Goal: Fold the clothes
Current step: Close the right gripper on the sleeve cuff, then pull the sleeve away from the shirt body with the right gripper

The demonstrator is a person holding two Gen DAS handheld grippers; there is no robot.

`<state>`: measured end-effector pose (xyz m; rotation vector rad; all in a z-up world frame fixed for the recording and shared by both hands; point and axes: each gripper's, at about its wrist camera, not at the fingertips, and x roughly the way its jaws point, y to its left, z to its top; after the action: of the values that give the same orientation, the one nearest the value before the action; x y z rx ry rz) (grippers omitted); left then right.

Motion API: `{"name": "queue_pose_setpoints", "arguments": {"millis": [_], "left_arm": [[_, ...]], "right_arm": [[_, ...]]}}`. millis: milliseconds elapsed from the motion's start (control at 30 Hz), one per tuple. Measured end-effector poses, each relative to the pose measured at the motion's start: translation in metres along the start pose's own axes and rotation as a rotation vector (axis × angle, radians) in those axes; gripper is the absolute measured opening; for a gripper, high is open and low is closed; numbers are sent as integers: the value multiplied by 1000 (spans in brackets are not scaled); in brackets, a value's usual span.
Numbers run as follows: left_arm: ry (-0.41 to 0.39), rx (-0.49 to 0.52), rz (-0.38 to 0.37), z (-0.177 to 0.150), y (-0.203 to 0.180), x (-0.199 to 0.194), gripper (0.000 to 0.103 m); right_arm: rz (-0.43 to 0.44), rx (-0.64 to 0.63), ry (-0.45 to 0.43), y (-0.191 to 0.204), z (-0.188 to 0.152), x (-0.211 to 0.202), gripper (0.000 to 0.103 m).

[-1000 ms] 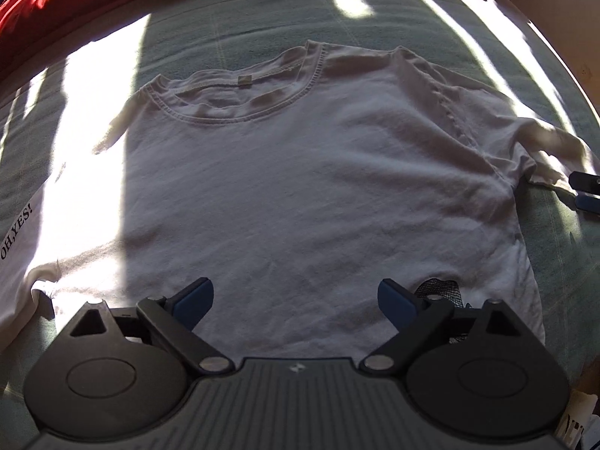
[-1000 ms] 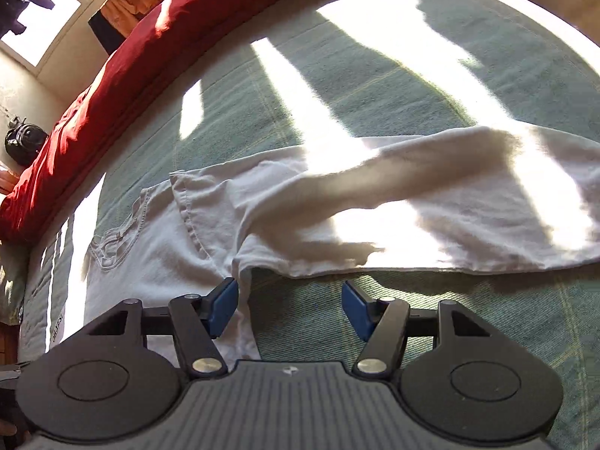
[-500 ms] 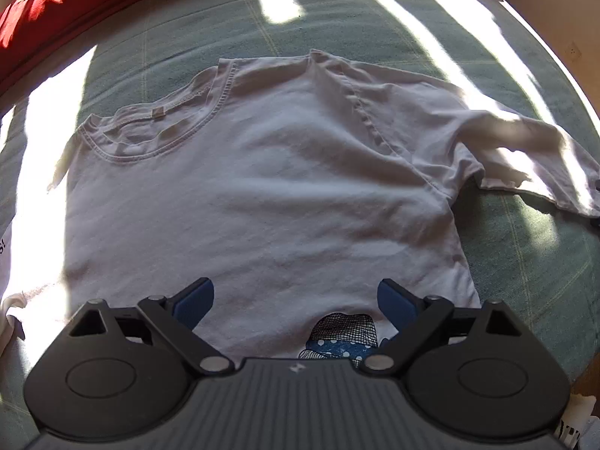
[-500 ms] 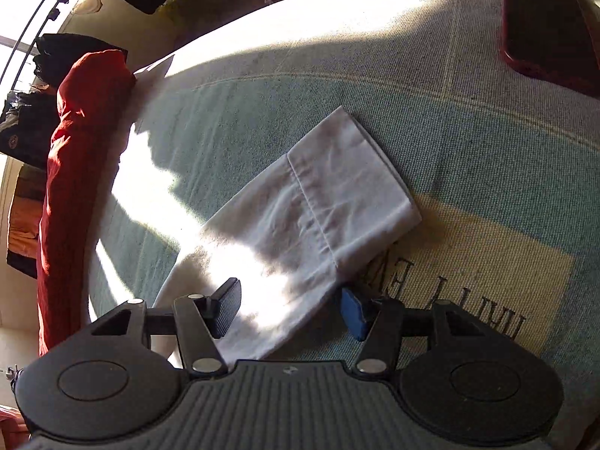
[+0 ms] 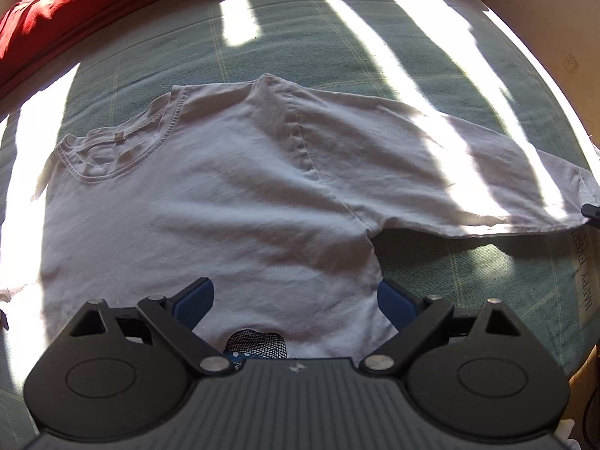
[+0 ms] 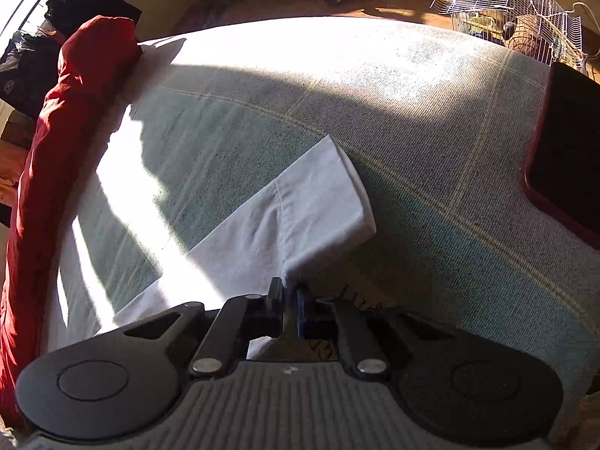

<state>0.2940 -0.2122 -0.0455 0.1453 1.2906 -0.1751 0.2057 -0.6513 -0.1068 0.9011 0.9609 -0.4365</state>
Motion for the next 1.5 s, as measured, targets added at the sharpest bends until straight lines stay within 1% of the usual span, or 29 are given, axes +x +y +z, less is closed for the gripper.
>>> {"name": "queue_pose_setpoints", "arguments": {"millis": [33,67,167,233,267,300,367,433,533,633,667,700,800,867,933,967,1033,1067,1200,1233,1267,1300,1367,1433,1467,1500], "left_arm": [[-5,8,-7,0,-1,1,93],[-13,22,-16,-1,-1,2,93],[-42,54,-35,-5,1,3,93],[-66,55,-45,-11,11,4,93],[-68,51,-46,-15,16,5,93],[-71,48,-46,-18,21,6,93],[-83,53,-47,-27,31,8,93],[-102,70,-47,-37,41,9,93],[-119,93,-17,-50,55,11,93],[-113,79,-2,-58,71,12,93],[-116,74,6,-60,76,11,93],[-124,68,12,-61,80,8,93],[-140,32,21,-64,93,5,94],[-148,6,29,-66,98,7,94],[-152,-15,39,-67,102,9,94],[-153,-22,46,-68,103,11,94],[-158,-31,52,-67,103,13,94],[-161,-36,55,-66,103,14,94],[-176,-52,67,-59,101,18,94],[-179,-53,69,-58,101,19,94],[-184,-53,73,-56,101,20,94],[-189,-54,76,-55,100,20,94],[-200,-57,83,-54,101,21,94],[-199,-67,88,-54,102,23,94],[-196,-73,86,-54,103,24,94],[-193,-79,84,-54,104,25,94]], "right_arm": [[-14,-6,6,-1,2,1,11],[-35,-7,21,-2,2,3,17],[-111,-19,73,2,-5,-1,21],[-123,-75,105,17,-17,-11,23],[-126,-121,113,27,-24,-16,23],[-118,-185,112,41,-31,-19,26],[-78,-323,110,73,-44,-21,31],[-9,-457,122,110,-54,-13,34],[117,-655,140,177,-66,19,34],[230,-866,138,245,-80,52,35],[255,-933,145,264,-84,63,39],[273,-990,165,282,-87,74,42],[303,-1172,208,321,-99,105,42],[293,-1275,239,333,-107,122,42],[278,-1346,265,333,-115,135,41],[269,-1373,275,332,-118,139,39],[260,-1396,279,332,-119,140,22],[258,-1402,278,331,-119,138,0],[186,-1342,207,327,-108,137,1],[173,-1319,193,326,-105,135,2],[172,-1288,187,325,-102,132,6],[193,-1260,181,325,-100,126,7],[320,-1210,202,327,-104,107,10],[427,-1198,261,336,-121,98,11],[465,-1203,288,341,-133,98,14],[485,-1214,310,347,-146,101,15]]}}
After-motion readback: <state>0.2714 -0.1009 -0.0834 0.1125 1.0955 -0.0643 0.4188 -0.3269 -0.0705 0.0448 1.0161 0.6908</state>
